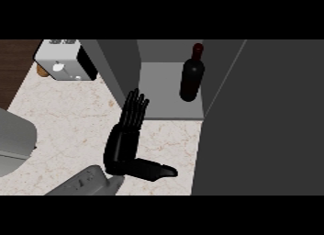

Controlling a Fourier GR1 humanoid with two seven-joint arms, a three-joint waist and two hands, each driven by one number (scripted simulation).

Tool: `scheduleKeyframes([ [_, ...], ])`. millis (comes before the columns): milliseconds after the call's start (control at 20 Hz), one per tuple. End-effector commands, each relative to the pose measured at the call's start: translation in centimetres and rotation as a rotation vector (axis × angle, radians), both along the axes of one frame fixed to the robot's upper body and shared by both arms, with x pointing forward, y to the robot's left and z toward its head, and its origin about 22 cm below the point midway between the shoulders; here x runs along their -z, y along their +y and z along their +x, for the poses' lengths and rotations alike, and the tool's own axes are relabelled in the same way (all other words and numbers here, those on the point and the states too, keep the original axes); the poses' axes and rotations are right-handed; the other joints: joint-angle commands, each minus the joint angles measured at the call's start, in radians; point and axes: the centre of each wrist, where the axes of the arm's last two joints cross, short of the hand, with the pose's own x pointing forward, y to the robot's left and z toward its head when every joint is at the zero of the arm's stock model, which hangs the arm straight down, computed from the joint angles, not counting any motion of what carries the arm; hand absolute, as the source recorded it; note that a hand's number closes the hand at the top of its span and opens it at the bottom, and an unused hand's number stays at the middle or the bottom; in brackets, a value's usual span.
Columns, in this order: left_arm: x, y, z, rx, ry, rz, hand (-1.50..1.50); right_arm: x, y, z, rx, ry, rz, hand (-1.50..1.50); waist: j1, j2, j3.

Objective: Pick up the wine, place it into the cabinet and close the cabinet

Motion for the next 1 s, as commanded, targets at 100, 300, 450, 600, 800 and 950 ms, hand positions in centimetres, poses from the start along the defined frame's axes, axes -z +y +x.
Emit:
scheduleKeyframes([
  [100,-2.1,1.8,-2.6,0.083,-0.031,0.009,-1.50,0.3,-0.5,-0.8,-0.124,-0.016,-0.125,1.50,-0.004,0.000,0.000],
  [300,-3.3,5.8,-5.6,0.125,-0.020,-0.017,1.50,-0.4,0.2,-2.0,-0.223,-0.019,-0.159,1.50,0.008,-0.003,0.000],
  [450,-2.9,7.2,-4.9,0.106,-0.032,0.011,1.50,-0.7,0.3,-2.6,-0.283,-0.016,-0.150,1.50,-0.007,0.001,0.000],
  [600,-3.2,8.5,-7.0,0.097,-0.044,-0.010,1.50,-0.1,1.3,-2.3,-0.373,0.029,-0.108,1.50,0.001,0.000,0.000],
  [800,-4.8,12.6,-7.9,0.072,-0.012,0.013,1.50,-0.3,3.3,-4.7,-0.442,0.017,-0.083,1.50,0.006,-0.005,-0.001],
  [950,-5.4,14.6,-8.7,0.055,-0.020,0.001,-1.50,-0.3,5.3,-4.1,-0.518,0.043,-0.117,1.50,0.011,-0.003,-0.001],
])
